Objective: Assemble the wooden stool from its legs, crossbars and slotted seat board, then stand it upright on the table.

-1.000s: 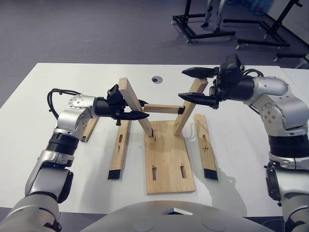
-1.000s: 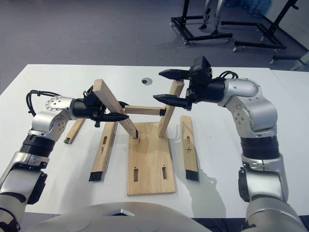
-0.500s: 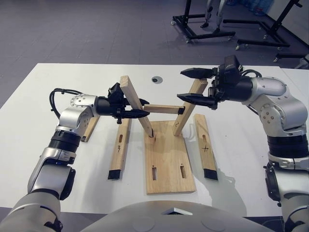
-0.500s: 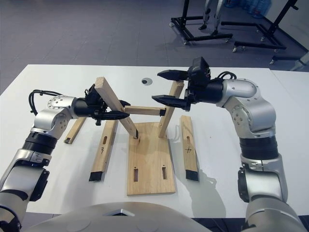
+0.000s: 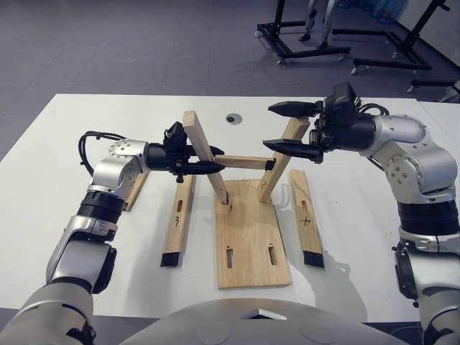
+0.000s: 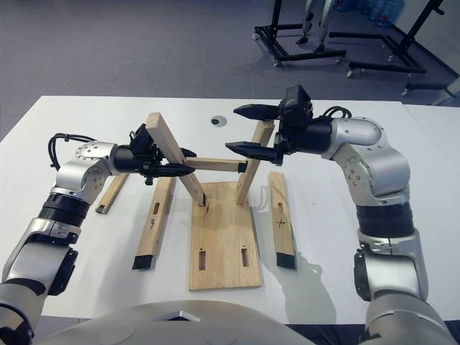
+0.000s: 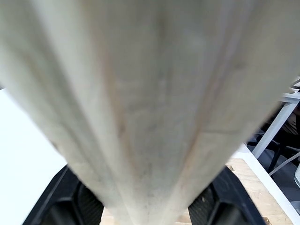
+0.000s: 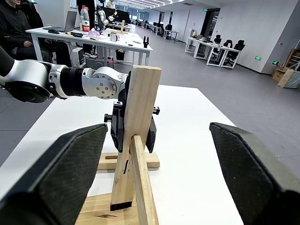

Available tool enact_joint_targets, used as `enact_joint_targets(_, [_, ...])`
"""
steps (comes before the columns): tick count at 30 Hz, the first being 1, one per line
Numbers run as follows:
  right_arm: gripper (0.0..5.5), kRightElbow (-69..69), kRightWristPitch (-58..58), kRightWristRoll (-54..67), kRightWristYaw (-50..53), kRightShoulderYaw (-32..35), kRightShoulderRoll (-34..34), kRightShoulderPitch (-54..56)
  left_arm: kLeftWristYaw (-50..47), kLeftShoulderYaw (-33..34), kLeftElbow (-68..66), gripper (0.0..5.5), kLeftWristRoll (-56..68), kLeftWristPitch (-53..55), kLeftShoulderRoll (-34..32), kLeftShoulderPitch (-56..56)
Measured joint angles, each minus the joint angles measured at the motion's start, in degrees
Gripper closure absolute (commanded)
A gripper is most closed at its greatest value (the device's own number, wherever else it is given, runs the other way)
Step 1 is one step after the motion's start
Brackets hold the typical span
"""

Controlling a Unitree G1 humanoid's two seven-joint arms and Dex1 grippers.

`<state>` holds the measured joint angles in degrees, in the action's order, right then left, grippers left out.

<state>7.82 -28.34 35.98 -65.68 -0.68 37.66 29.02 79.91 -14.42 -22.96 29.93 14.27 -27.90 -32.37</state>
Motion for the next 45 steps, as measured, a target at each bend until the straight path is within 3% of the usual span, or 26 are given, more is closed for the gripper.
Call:
enact_joint_targets(4, [1.50, 0.4, -0.2, 0.0, 0.7, 0.1, 0.0, -0.6, 0.9, -2.8, -1.7, 3.48, -2.9, 0.0, -0.1, -2.0])
enact_joint_targets(17, [1.50, 1.4, -1.1, 0.2, 2.5, 0.9, -0.5, -0.8, 1.5, -2.9, -3.0, 3.48, -3.0, 0.0, 0.1, -2.7])
enact_joint_targets(31, [1.50, 6.1, 1.1, 1.7, 13.0, 5.2, -5.0, 5.2, 2.3, -3.0, -3.0, 3.48, -3.2, 0.0, 0.1, -3.2])
enact_joint_targets(34, [1.50, 11.5, 2.4, -3.7, 19.1, 2.7, -6.2, 6.0, 2.4, -3.0, -3.0, 3.48, -3.3, 0.0, 0.1, -3.2])
enact_joint_targets(37, [1.50, 17.7, 6.2, -17.8, 27.4, -6.4, -8.1, 3.4, 2.4, -3.0, -2.9, 3.48, -3.3, 0.0, 0.1, -3.1])
enact_joint_targets(40, [1.50, 18.4, 11.6, -32.8, 34.3, -13.7, -8.7, -0.1, 2.5, -3.0, -2.7, 3.48, -3.3, 0.0, 0.1, -3.1])
enact_joint_targets(45, [1.50, 16.9, 16.8, -50.8, 41.9, -20.3, -8.1, -6.4, 2.2, -3.0, -2.0, 3.48, -3.3, 0.1, -0.1, -2.7])
